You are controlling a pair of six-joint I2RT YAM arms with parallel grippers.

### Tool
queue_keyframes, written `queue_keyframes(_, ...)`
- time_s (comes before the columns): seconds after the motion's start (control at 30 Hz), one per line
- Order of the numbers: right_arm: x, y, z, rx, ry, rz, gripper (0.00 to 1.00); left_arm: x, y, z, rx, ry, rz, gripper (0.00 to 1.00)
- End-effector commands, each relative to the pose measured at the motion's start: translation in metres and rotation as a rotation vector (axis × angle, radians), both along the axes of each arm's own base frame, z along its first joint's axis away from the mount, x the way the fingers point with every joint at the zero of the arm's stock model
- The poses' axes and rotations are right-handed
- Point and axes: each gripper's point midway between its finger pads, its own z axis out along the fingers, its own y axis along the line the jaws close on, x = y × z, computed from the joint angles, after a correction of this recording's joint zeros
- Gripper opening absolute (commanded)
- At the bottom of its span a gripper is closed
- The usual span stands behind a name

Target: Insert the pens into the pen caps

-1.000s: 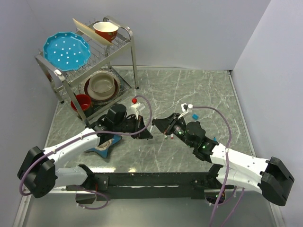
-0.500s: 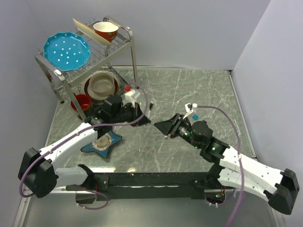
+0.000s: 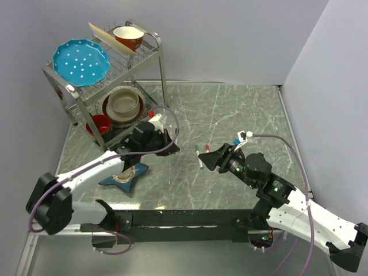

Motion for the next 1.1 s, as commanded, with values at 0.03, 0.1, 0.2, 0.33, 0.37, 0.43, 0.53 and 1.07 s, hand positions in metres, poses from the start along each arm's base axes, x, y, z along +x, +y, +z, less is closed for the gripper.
queue_keyframes(0.03, 0.01, -0.025, -0.015, -0.04, 0.016, -0.13, 0.68, -0.002, -0.014, -0.047, 0.033, 0.143, 0.122, 0.04)
queue_keyframes(0.1, 0.011, -0.03, -0.018, -0.046, 0.032, -0.159, 0.69, -0.006, -0.021, -0.062, 0.054, 0.184, 0.121, 0.04)
queue_keyframes(0.2, 0.014, -0.038, -0.023, -0.065, 0.069, -0.209, 0.69, -0.008, -0.026, -0.077, 0.062, 0.242, 0.136, 0.04)
queue_keyframes(0.33, 0.014, -0.046, -0.023, -0.086, 0.086, -0.241, 0.69, -0.008, -0.029, -0.093, 0.078, 0.295, 0.163, 0.06)
queue_keyframes(0.37, 0.015, -0.047, -0.023, -0.084, 0.088, -0.248, 0.69, -0.009, -0.03, -0.101, 0.092, 0.313, 0.165, 0.07)
queue_keyframes(0.43, 0.015, -0.051, -0.022, -0.085, 0.084, -0.264, 0.69, -0.008, -0.033, -0.106, 0.097, 0.326, 0.172, 0.1)
queue_keyframes(0.53, 0.018, -0.055, -0.025, -0.084, 0.086, -0.293, 0.69, -0.01, -0.034, -0.116, 0.115, 0.353, 0.178, 0.16)
queue_keyframes(1.07, 0.061, -0.14, -0.071, -0.385, 0.233, -0.651, 0.66, -0.004, -0.015, -0.001, 0.085, 0.03, 0.097, 0.97)
